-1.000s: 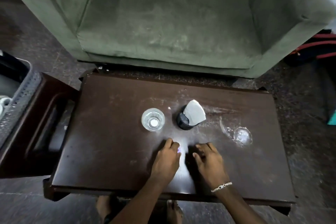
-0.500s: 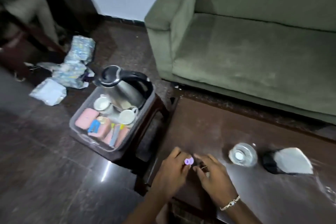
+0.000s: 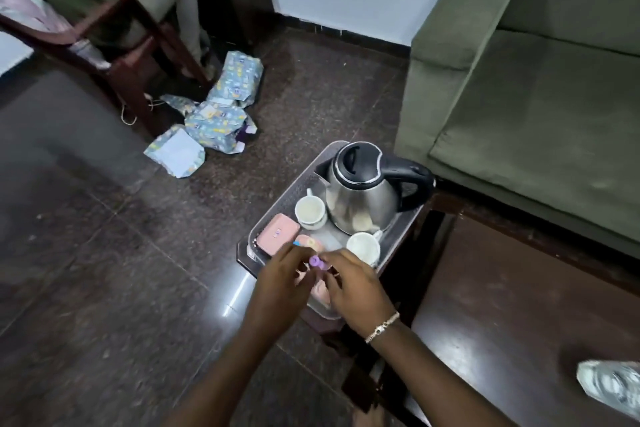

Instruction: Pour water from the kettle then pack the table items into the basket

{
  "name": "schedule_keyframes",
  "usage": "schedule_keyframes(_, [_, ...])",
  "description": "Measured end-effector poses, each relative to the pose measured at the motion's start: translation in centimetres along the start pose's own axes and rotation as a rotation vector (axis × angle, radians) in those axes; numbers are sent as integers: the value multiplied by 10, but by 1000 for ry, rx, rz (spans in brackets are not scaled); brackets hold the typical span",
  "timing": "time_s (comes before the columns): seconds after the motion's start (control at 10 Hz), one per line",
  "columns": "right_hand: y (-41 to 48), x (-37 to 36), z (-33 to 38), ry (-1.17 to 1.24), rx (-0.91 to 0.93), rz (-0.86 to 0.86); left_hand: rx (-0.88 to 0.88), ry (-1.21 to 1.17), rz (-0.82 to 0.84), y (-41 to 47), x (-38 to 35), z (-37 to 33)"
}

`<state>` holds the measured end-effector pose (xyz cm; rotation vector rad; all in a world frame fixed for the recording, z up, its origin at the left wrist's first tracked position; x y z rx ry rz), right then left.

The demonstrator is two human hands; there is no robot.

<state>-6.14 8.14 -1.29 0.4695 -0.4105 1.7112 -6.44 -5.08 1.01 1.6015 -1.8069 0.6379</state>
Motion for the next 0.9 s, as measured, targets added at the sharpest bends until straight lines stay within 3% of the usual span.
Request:
schedule_keyframes(0.2, [52, -47, 14, -79, -41, 134, 138, 107, -158, 34, 33, 86])
schedule_keyframes(0.4, [54, -56, 4, -114, -35, 154, 192, 173, -111, 46, 20, 130])
schedule_keyframes(0.7, [44, -42, -7, -144, 7, 68, 215, 182, -136, 46, 15, 132])
schedule_keyframes(0.9, [21, -3, -5, -276, 98, -69, -11, 189, -183, 35, 13, 71])
Point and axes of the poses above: each hand's wrist, its own y-axis towards the middle knuckle, its own x-axis out of the back of the hand, z = x × y, the point moved 9 cm from there along y, towards the middle knuckle, and after that the axes turned 2 degrees about -x, right-handed, at the moved point
